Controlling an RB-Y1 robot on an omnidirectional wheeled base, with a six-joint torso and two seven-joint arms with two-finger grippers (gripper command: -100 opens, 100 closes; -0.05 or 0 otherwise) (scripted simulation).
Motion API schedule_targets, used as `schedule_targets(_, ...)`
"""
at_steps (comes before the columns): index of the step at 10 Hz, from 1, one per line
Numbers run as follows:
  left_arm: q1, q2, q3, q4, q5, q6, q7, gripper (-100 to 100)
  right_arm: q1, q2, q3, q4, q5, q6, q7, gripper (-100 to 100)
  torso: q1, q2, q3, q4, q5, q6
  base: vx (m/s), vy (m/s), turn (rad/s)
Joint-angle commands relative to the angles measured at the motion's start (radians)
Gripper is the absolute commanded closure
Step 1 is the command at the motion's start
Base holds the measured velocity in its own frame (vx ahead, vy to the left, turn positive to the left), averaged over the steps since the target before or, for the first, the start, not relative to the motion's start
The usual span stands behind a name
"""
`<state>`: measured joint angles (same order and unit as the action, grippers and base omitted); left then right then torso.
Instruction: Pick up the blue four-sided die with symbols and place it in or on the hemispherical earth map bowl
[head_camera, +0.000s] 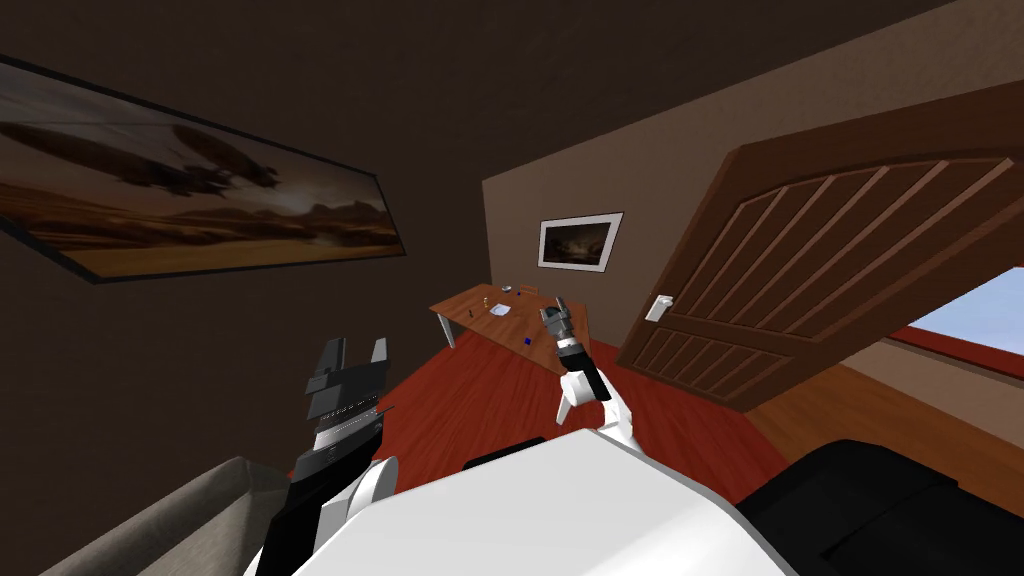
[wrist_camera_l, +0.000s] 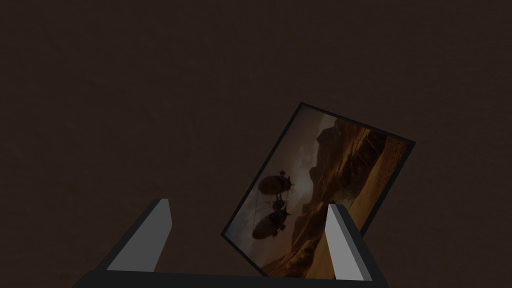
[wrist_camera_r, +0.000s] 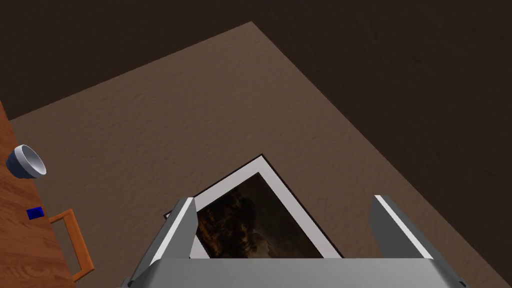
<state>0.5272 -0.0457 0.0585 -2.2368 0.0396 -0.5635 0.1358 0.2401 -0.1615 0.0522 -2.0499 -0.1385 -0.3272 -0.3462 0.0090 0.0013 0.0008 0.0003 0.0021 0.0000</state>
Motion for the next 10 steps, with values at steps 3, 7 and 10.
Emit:
schedule_targets(3, 0.0, 0.0, 0.0, 0.0, 0.0, 0.0, 0.0, 0, -0.069, -0.017, -0.001, 0.077, -0.053, 0.092, -0.076, -100, -0.002, 0.0, 0.0, 0.0, -0.001, 0.0, -0.029, 0.099, -0.087)
schedule_targets(7, 0.0, 0.0, 0.0, 0.0, 0.0, 0.0, 0.0, 0, -0.127, -0.026, -0.009, 0.155, -0.099, 0.176, -0.137, -100, -0.002, -0.002, -0.001, 0.0, 0.0, 0.0, -0.009, 0.094, -0.076)
schedule_targets(10, 0.0, 0.0, 0.0, 0.0, 0.0, 0.0, 0.0, 0, -0.182, -0.03, -0.02, 0.236, -0.147, 0.254, -0.201, -100, -0.005, -0.003, -0.002, -0.001, -0.001, 0.0, 0.003, 0.065, -0.065)
